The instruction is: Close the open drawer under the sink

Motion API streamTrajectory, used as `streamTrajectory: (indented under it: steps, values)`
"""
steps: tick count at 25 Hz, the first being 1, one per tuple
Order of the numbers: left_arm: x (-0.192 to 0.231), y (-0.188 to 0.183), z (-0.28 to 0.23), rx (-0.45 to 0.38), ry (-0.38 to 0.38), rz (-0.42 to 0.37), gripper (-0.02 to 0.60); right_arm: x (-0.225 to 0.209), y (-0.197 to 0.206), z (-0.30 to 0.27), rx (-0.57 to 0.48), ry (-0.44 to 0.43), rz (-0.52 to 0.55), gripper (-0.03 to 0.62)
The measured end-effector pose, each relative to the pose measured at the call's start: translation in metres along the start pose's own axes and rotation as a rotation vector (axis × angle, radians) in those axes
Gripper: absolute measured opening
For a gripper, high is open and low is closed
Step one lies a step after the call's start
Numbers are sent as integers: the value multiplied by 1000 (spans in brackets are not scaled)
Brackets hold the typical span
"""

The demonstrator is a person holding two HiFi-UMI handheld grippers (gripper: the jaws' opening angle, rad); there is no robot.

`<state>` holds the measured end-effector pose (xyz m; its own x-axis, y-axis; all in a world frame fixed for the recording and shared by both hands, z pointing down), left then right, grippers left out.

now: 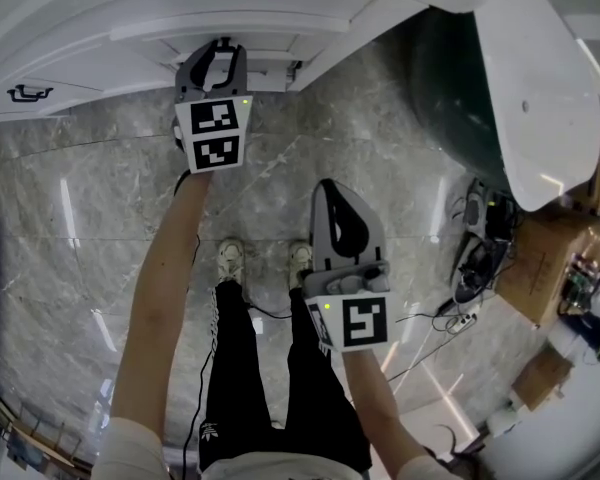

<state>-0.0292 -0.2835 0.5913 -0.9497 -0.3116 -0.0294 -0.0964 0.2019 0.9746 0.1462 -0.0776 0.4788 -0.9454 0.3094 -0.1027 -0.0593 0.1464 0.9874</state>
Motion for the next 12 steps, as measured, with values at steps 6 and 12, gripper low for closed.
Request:
streamTrajectory:
  steps: [6,12]
  values:
    - [-5,6,13,5,-6,96,239,5,-4,7,-8,-8,-5,29]
    - [-17,-13,43,-16,22,112,253,13,-18,12,-23,-19,-7,29]
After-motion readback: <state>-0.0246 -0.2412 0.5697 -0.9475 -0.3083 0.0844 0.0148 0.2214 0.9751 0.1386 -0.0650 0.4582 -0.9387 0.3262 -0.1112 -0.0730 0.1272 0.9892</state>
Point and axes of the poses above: the fingertips, and each gripper's own axes: z backward along the fingers, x to its left, y out of its underside, the point moved 9 cm from there along z, backward along the fingers, and after that the axes turned 12 degrees about -x, right-handed, at the moved point
